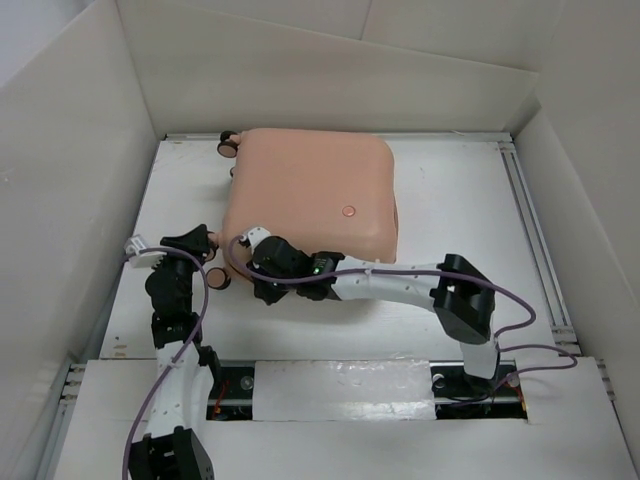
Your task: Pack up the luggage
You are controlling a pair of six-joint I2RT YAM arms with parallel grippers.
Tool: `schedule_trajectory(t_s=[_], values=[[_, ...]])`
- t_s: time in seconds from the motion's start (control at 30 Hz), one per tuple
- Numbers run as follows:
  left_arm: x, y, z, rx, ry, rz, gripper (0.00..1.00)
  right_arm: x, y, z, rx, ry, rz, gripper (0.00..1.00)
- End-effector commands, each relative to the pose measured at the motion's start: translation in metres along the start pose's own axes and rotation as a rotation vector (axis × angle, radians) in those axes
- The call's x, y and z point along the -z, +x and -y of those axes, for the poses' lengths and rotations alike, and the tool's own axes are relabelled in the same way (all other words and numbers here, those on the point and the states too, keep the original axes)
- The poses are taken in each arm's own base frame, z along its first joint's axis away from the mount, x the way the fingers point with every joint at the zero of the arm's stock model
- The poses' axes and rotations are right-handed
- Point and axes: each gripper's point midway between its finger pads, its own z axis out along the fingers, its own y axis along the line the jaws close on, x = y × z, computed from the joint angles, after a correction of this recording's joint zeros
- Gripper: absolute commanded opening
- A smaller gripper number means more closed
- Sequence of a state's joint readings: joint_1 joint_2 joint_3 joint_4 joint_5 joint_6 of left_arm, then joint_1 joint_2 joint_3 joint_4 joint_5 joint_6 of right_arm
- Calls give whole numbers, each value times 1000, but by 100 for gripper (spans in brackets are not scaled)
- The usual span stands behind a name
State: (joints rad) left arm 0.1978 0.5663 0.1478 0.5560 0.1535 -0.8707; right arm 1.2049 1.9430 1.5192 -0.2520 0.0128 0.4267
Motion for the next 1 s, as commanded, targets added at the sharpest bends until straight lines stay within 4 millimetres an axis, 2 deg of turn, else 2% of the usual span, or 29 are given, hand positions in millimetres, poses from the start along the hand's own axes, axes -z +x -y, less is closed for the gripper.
schedule_trajectory(t_s=[0.0,0.07,0.1,0.13,0.17,0.2,0.23,0.27,0.3,0.33,0.37,0.4,0.43,0.47,0.5,0.53,0.57,0.6,0.63,0.67,0.7,0.73,0.77,0.8,0.83,0.97], values=[[78,95,88,81,487,-605,0,90,-108,-201,-6,-1021,281,0],[79,97,87,85,484,-618,0,83,-110,-194,-50,-972,302,3],[79,98,86,82,490,-614,0,92,-115,-192,-59,-959,320,12],[80,100,84,94,480,-621,0,95,-109,-193,-62,-935,311,24],[80,99,85,90,487,-617,0,86,-95,-183,-89,-858,304,36],[80,99,85,90,487,-617,0,89,-91,-176,-91,-799,316,52],[79,98,86,85,483,-619,0,112,-92,-169,-61,-730,342,56],[77,99,83,74,474,-613,0,112,-90,-155,-87,-606,377,59],[72,93,86,68,457,-591,0,127,-70,-140,-93,-528,350,63],[72,94,84,72,450,-596,0,136,-72,-129,-110,-484,384,65],[70,91,87,60,454,-578,0,141,-56,-115,-110,-418,357,67],[70,91,87,59,454,-578,0,135,-37,-83,-132,-294,352,69],[68,87,89,57,454,-561,0,166,-40,-78,-156,-287,398,70],[66,86,89,57,448,-552,0,174,-28,-64,-184,-242,384,72],[66,86,89,66,445,-554,0,183,-26,-44,-216,-171,417,72],[66,86,89,66,445,-554,0,184,-6,-23,-236,-107,405,72],[66,84,91,71,452,-550,0,215,-13,-11,-277,-94,478,72],[65,81,94,68,455,-537,0,223,1,10,-328,-17,465,72],[64,82,93,71,448,-542,0,249,0,43,-405,95,561,61],[64,82,93,71,447,-542,0,262,5,64,-460,168,592,50],[64,82,93,71,447,-542,0,272,23,90,-528,265,588,37],[64,82,93,71,447,-542,0,292,24,125,-590,389,673,25],[65,81,94,68,455,-537,0,302,35,147,-643,460,702,14],[66,83,92,68,454,-538,0,324,40,163,-711,478,765,12],[66,83,92,68,454,-538,0,338,48,189,-753,562,808,10],[67,81,94,64,463,-531,0,368,65,232,-840,690,920,9]])
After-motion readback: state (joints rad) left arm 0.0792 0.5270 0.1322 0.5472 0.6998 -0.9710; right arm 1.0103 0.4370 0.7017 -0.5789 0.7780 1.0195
